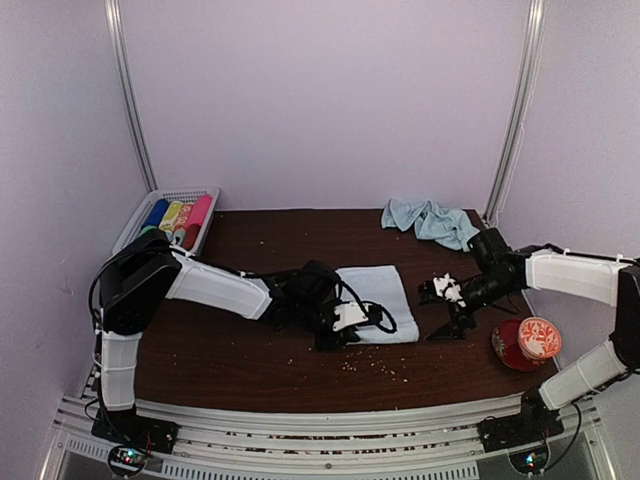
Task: Roll the towels
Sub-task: Roll the towel at the center of the board.
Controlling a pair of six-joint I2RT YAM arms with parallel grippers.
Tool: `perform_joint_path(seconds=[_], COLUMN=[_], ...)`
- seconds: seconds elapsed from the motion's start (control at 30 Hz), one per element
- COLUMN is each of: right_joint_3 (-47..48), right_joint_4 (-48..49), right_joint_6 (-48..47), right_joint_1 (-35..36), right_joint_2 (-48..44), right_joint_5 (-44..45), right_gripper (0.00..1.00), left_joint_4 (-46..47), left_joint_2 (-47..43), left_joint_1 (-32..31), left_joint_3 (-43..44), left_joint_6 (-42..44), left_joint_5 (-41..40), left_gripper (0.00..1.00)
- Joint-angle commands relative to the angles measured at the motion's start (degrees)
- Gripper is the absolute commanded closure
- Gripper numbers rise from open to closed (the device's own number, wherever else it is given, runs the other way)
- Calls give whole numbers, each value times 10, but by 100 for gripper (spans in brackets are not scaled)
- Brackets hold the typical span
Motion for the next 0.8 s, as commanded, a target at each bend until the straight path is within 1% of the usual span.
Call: perform_joint_path(seconds=[0.0,0.07,0.2,0.37,0.57,0.63,0.7,0.77], right_joint_3=[-107,-133,-142,-165,-153,-151,-144,-134], right_joint_4=[201,232,266,357,369,382,387,386], right_joint_6=[-68,-69,-50,-10,1,17,33,53], right_joint_1=[14,33,62,110,149,153,154,154], right_joint_2=[-79,-91,-69,-36,11,22,33,47], right_joint_5=[9,27,63,150,206,221,230,234], right_gripper=[11,11,14,16,19,23,29,42], left_joint_4=[-45,-53,-63,-82,-89,-91,-95,-100], left_joint_2=[9,18,36,62,81,85,89,93], left_joint_1=[15,20,27,42,56,58,60,62], left_joint_3=[10,17,29,53,72,76,81,86], left_joint_6=[-69,-81,-98,-117,-134,-137,-138,-138], left_joint_5=[87,110,144,187,214,219,221,224], left_gripper=[100,100,100,100,100,99,99,98])
